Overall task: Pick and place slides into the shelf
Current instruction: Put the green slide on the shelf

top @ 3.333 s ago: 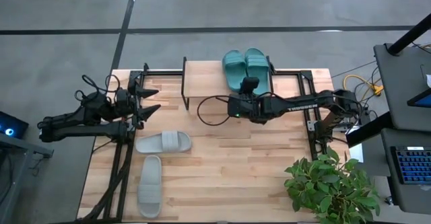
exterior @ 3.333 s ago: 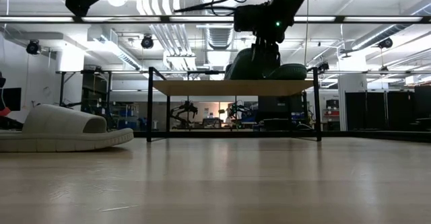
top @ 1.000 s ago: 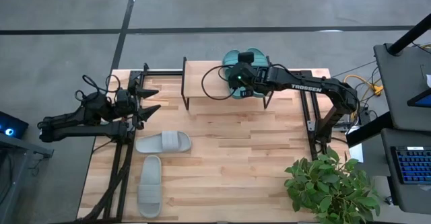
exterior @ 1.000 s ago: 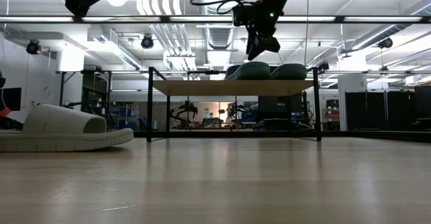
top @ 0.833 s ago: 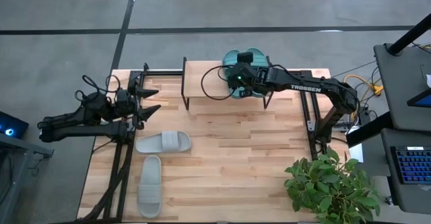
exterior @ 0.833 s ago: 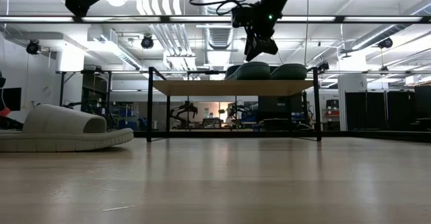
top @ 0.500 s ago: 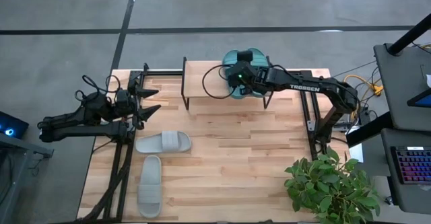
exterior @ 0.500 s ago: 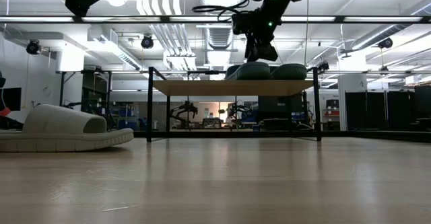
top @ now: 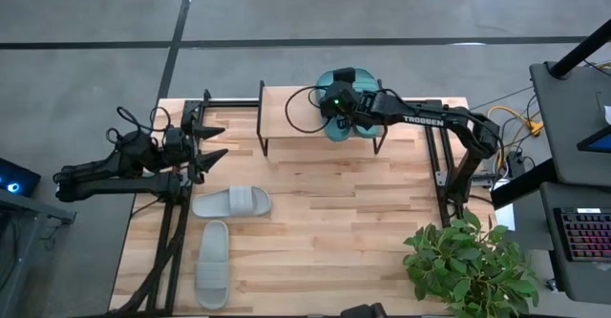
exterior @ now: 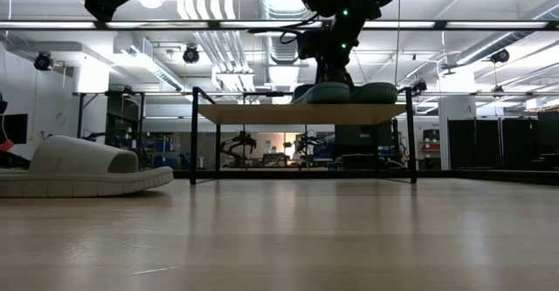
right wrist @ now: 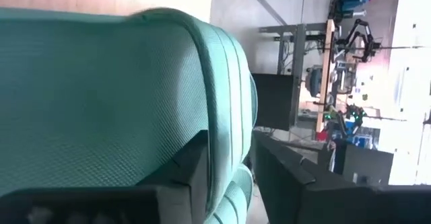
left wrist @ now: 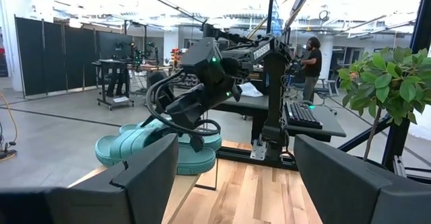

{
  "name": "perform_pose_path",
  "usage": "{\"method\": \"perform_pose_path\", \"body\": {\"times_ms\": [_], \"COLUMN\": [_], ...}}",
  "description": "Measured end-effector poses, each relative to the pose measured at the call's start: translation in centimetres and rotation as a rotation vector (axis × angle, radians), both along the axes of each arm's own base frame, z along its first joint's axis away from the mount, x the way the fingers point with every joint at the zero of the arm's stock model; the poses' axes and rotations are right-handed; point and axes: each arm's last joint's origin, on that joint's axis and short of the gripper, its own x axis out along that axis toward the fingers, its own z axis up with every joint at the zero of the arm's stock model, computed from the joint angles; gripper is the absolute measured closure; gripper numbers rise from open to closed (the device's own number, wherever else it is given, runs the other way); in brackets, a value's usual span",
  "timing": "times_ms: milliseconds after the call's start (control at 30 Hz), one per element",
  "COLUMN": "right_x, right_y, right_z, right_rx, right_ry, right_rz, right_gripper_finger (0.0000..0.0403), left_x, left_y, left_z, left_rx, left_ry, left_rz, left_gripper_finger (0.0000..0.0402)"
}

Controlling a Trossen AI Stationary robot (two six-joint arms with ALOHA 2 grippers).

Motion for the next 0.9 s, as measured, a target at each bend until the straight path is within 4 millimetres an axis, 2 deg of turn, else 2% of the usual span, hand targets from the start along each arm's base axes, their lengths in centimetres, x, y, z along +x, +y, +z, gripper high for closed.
{"method": "perform_pose_path", "body": {"times_ms": [300,567,900], "right_x": [-0.14,-0.22,-0.34], "right_y": [-0.17,-0.39,-0.38], "right_z": [0.01,0.23,0.22], "right_rx": [0.007,-0.012,-0.042], "right_ry": [0.001,-0.078,-0.023], "right_rz": [-0.012,-0.11,-0.11], "right_gripper_finger": [0.0386,0.0392,0.0393], "left_x": [0.01,0.0,0.0], "left_y": [0.0,0.0,0.0], "left_z": [0.0,0.01,0.01], "left_rx": [0.0,0.0,0.0], "left_ry": [0.0,0.0,0.0], "left_rz": [0.0,0.0,0.0], "left_gripper_finger": [0.012,0.012,0.012]}}
